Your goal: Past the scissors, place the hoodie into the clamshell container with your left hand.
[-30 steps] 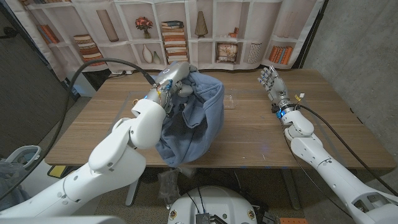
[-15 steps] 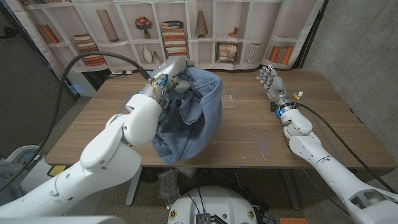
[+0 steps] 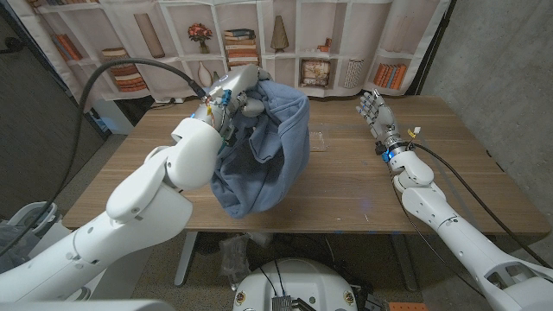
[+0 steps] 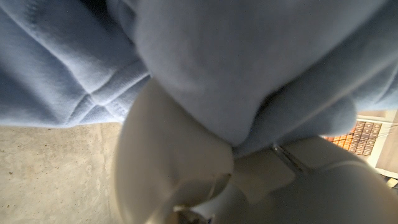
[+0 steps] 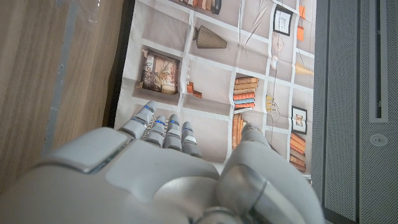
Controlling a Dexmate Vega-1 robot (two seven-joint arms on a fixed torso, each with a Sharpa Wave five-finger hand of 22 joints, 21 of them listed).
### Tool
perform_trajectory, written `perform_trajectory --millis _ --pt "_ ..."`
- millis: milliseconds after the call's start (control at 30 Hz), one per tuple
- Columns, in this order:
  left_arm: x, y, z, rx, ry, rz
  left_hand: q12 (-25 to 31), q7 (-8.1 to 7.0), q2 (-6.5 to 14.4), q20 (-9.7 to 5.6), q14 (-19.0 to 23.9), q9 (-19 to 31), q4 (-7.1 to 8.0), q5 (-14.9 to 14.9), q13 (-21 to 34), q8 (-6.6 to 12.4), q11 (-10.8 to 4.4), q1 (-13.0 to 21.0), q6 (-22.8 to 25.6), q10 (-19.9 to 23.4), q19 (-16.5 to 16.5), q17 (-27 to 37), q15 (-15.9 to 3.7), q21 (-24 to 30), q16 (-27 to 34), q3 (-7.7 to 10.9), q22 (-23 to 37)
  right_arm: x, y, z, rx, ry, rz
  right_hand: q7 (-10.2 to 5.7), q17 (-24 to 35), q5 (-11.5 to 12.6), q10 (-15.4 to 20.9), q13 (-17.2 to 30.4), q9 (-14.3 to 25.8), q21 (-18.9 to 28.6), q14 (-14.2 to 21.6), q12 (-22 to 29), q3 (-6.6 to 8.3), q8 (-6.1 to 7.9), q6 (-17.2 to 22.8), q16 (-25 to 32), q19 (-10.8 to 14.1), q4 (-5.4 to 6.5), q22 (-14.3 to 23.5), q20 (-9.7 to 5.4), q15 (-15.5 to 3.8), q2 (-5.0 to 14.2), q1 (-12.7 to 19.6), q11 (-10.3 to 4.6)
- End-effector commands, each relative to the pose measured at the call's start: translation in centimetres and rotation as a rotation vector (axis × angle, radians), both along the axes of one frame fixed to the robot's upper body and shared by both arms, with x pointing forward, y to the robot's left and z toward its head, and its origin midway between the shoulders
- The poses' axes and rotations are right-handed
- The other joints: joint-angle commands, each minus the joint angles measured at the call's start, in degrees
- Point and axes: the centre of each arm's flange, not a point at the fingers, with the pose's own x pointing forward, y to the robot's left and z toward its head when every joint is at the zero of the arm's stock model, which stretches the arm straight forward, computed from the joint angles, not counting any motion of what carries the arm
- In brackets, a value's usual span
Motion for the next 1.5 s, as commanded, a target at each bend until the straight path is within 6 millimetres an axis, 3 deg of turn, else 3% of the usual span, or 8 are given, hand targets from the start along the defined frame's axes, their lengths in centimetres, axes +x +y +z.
perform_trajectory --millis 33,833,1500 --pt "1.0 0.6 1.7 -0.003 -0.006 -0.014 -0.1 -0.29 0.7 -14.33 7.7 -0.1 7.04 0.0 0.1 -0.05 -0.24 -0.1 0.5 0.6 14.7 30.2 -8.08 5.5 -0.2 7.4 0.2 -0.1 -0.3 -0.2 0.0 0.005 -0.003 0.03 0.2 -0.1 0.4 0.3 0.2 0.0 0.3 -0.1 0.17 -0.16 0.4 0.0 0.4 -0.33 0.3 -0.1 0.39 0.5 0.3 0.33" --pt "2.9 3.7 4.3 0.011 -0.019 -0.059 -0.7 -1.63 0.3 -14.74 8.3 -1.1 7.39 -0.7 -0.2 -0.15 -1.91 -1.2 1.7 1.7 13.2 30.0 -9.77 6.2 -1.2 7.55 0.2 -0.3 -0.2 -0.7 -0.004 0.018 -0.006 0.15 0.2 -0.2 0.6 0.3 0.2 0.0 0.3 0.0 0.17 -0.15 0.4 0.0 0.4 -0.48 0.3 -0.26 0.2 0.58 0.3 0.5" --pt "3.2 5.2 5.8 0.027 -0.125 -0.093 -1.0 -2.87 -0.2 -14.86 9.2 -3.3 7.49 -1.8 -2.2 -0.57 -3.58 -2.1 3.7 4.5 12.7 30.2 -10.81 6.9 -2.1 7.45 0.2 -1.1 -0.3 -1.2 0.0 0.018 -0.01 0.18 0.2 -0.2 0.6 0.3 0.2 -0.1 0.3 0.0 0.15 -0.16 0.4 0.0 0.4 -0.61 0.3 -0.37 0.19 0.64 0.4 0.45"
